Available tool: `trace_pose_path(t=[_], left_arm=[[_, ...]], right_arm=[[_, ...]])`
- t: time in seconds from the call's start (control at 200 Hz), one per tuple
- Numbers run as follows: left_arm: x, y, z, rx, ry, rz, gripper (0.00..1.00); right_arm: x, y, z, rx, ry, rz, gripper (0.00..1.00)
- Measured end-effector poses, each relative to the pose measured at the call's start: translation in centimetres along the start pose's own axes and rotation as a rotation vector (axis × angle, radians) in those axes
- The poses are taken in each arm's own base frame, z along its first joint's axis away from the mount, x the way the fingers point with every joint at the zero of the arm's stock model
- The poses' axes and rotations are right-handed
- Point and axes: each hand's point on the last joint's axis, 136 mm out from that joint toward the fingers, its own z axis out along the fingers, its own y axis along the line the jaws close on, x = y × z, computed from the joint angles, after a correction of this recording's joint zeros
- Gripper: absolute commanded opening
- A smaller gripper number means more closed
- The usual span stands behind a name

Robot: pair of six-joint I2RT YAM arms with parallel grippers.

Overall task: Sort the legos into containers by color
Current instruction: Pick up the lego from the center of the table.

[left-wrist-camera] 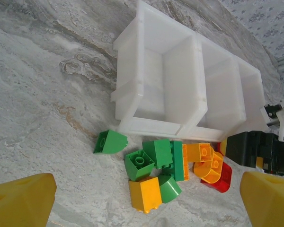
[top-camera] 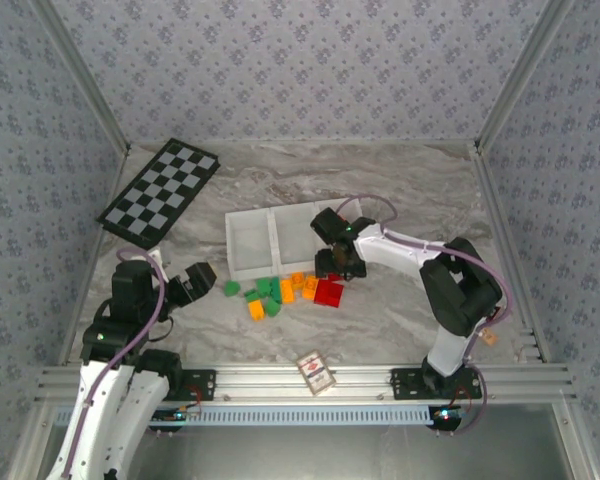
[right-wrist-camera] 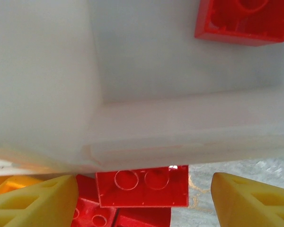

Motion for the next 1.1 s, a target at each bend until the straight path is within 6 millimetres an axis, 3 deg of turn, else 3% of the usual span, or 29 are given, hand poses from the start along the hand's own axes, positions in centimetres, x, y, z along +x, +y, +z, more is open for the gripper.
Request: trace_pose_path(t=[0.485,1.099], left_arm=[[0.0,0.0,0.0,0.002,0.001,0.0,1.0],[0.0,-0.1,-0.2,0.009,-0.008,0.003,1.0]], right_arm=[[-0.7,-0.5,1.6,0.026,0.031,-0.041,0.73],[-0.4,-1.9,2.1,0.082,0.043,-0.062,0.6]])
